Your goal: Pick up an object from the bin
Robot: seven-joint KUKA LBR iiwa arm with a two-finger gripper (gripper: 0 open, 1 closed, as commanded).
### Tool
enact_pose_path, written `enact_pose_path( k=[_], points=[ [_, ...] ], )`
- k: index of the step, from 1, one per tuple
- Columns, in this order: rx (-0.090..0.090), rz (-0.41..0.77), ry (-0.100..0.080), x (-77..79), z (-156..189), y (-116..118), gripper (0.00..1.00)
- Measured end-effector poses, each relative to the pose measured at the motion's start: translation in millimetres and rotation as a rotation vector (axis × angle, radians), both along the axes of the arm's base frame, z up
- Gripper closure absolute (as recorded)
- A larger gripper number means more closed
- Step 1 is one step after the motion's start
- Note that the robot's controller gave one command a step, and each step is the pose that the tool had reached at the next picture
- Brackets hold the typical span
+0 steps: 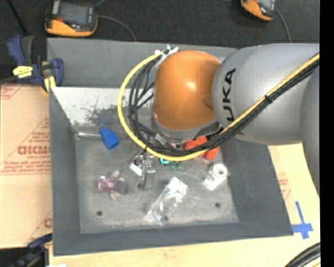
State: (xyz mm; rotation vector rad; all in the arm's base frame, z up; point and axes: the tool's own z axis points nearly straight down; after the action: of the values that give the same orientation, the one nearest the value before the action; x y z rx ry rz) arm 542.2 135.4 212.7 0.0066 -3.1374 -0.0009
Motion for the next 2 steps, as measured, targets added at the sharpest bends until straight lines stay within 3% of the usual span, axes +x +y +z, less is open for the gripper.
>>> enact_pose_path(
  k=[1,2],
  points=[
    [-0.002,0.065,-0.006,94.6,-143.0,-46.3,0.0],
    [0.002,0.063,-0.011,95.2,-137.6,-43.3,1.0]
  ],
)
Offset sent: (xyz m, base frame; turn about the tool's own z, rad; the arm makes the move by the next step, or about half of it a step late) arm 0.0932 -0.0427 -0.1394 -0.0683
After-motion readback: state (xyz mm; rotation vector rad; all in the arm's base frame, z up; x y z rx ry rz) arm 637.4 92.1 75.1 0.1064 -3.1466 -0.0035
